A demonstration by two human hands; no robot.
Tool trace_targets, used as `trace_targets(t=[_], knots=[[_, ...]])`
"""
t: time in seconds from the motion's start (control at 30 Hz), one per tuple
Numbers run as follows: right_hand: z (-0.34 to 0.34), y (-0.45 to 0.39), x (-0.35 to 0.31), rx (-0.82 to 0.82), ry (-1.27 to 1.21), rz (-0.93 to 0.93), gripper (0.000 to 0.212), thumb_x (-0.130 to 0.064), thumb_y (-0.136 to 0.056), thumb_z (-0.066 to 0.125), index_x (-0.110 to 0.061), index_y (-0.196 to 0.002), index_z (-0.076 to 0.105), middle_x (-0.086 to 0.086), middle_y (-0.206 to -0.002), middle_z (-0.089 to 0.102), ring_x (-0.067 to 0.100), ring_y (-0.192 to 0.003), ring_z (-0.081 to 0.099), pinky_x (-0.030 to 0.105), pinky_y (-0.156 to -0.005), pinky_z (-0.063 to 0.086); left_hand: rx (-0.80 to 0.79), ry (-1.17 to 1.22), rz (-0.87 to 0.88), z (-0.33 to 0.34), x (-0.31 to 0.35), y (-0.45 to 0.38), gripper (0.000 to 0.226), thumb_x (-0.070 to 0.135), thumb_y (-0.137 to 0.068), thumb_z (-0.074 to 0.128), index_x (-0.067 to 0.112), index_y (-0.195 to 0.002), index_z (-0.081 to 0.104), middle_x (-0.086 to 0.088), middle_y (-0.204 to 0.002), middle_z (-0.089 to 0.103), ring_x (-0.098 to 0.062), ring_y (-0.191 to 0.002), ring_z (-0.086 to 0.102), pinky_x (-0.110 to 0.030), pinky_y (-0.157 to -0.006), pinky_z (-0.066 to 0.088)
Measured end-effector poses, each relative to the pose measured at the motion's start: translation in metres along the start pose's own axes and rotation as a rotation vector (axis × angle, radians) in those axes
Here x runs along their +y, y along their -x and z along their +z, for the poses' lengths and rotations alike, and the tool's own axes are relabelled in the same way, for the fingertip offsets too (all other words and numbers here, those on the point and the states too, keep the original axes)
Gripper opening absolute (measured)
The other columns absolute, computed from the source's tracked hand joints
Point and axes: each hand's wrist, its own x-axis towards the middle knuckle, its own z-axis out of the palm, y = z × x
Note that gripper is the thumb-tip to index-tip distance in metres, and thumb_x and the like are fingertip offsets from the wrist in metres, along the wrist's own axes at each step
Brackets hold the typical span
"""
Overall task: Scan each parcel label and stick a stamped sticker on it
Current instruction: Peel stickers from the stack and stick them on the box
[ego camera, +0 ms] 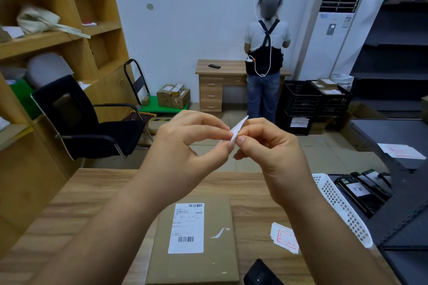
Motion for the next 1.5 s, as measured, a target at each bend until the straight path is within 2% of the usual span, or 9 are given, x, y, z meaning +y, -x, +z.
trace_targets(t=[0.13, 0.23, 0.5, 0.77, 0.9, 1.0, 1.07, 1.27, 1.5], knots=[[0.000, 0.001, 0.003, 0.016, 0.105, -0.077, 0.007, -0.019, -0.079, 0.069, -0.015, -0.074, 0.073, -0.001, -0.091, 0.064, 0.018, -0.084, 0.064, 0.038, -0.065, 0.058, 0.009, 0.044, -0.101, 0.001, 0.006, -0.002, 0.007, 0.025, -0.084, 0.076, 0.028, -0.089, 0.079, 0.019, -0.089, 0.072, -0.005, -0.098, 0.065, -0.024, -0.084, 0.050], [0.001, 0.001, 0.004, 0.031, 0.175, -0.098, 0.008, -0.011, -0.082, 0.068, -0.013, -0.076, 0.073, -0.003, -0.092, 0.063, 0.021, -0.088, 0.065, 0.050, -0.068, 0.058, 0.009, 0.082, -0.183, 0.003, 0.011, -0.002, 0.009, 0.025, -0.081, 0.076, 0.030, -0.088, 0.078, 0.019, -0.087, 0.073, 0.000, -0.095, 0.066, -0.021, -0.084, 0.050], [0.004, 0.000, 0.008, 0.064, 0.270, -0.201, 0.012, -0.006, -0.082, 0.068, -0.016, -0.077, 0.073, -0.010, -0.090, 0.061, 0.014, -0.087, 0.065, 0.019, -0.067, 0.051, -0.005, 0.117, -0.298, 0.007, 0.018, -0.005, 0.012, 0.020, -0.081, 0.075, 0.031, -0.084, 0.079, 0.027, -0.082, 0.072, 0.011, -0.087, 0.065, -0.005, -0.078, 0.045], [0.004, -0.003, 0.014, 0.078, 0.378, -0.313, 0.009, -0.001, -0.080, 0.068, -0.008, -0.077, 0.073, -0.003, -0.091, 0.062, 0.016, -0.090, 0.065, 0.020, -0.068, 0.052, 0.037, 0.088, -0.333, 0.014, 0.015, -0.005, 0.012, 0.023, -0.078, 0.070, 0.033, -0.077, 0.077, 0.026, -0.083, 0.072, 0.009, -0.088, 0.065, -0.009, -0.081, 0.047], [0.006, -0.003, 0.013, 0.081, 0.349, -0.270, 0.011, -0.001, -0.080, 0.068, -0.010, -0.076, 0.072, -0.008, -0.090, 0.062, 0.012, -0.089, 0.065, 0.016, -0.069, 0.051, 0.054, 0.112, -0.347, 0.015, 0.012, -0.007, 0.013, 0.023, -0.079, 0.070, 0.034, -0.077, 0.076, 0.024, -0.082, 0.072, 0.008, -0.087, 0.065, -0.012, -0.080, 0.049], [0.005, -0.004, 0.013, 0.067, 0.252, -0.180, 0.010, -0.002, -0.083, 0.068, -0.008, -0.077, 0.072, -0.010, -0.091, 0.062, 0.015, -0.091, 0.065, 0.025, -0.070, 0.057, 0.052, 0.156, -0.351, 0.012, 0.010, -0.008, 0.016, 0.022, -0.083, 0.069, 0.036, -0.078, 0.075, 0.023, -0.083, 0.073, 0.006, -0.088, 0.066, -0.020, -0.083, 0.052], [0.004, -0.005, 0.012, 0.054, 0.185, -0.118, 0.008, -0.007, -0.084, 0.067, -0.009, -0.079, 0.072, -0.008, -0.092, 0.063, 0.019, -0.092, 0.066, 0.032, -0.071, 0.060, 0.038, 0.169, -0.335, 0.010, 0.009, -0.008, 0.018, 0.020, -0.084, 0.068, 0.037, -0.080, 0.075, 0.024, -0.085, 0.073, 0.005, -0.091, 0.066, -0.024, -0.086, 0.052], [0.007, -0.006, 0.006, 0.047, -0.102, 0.092, 0.010, 0.000, -0.090, 0.062, 0.002, -0.083, 0.070, 0.016, -0.103, 0.067, 0.025, -0.093, 0.070, 0.030, -0.073, 0.058, -0.006, 0.117, -0.144, 0.002, 0.006, -0.008, 0.011, 0.015, -0.082, 0.076, 0.022, -0.090, 0.078, 0.018, -0.093, 0.074, 0.004, -0.094, 0.067, -0.015, -0.086, 0.051], [0.011, -0.010, 0.007, 0.048, -0.242, 0.177, 0.014, -0.011, -0.084, 0.065, 0.002, -0.085, 0.069, 0.013, -0.096, 0.070, 0.023, -0.087, 0.069, 0.030, -0.074, 0.056, 0.051, -0.063, 0.104, 0.004, -0.002, -0.009, 0.015, 0.017, -0.083, 0.076, 0.017, -0.097, 0.076, 0.010, -0.098, 0.074, -0.001, -0.093, 0.068, -0.029, -0.083, 0.056]])
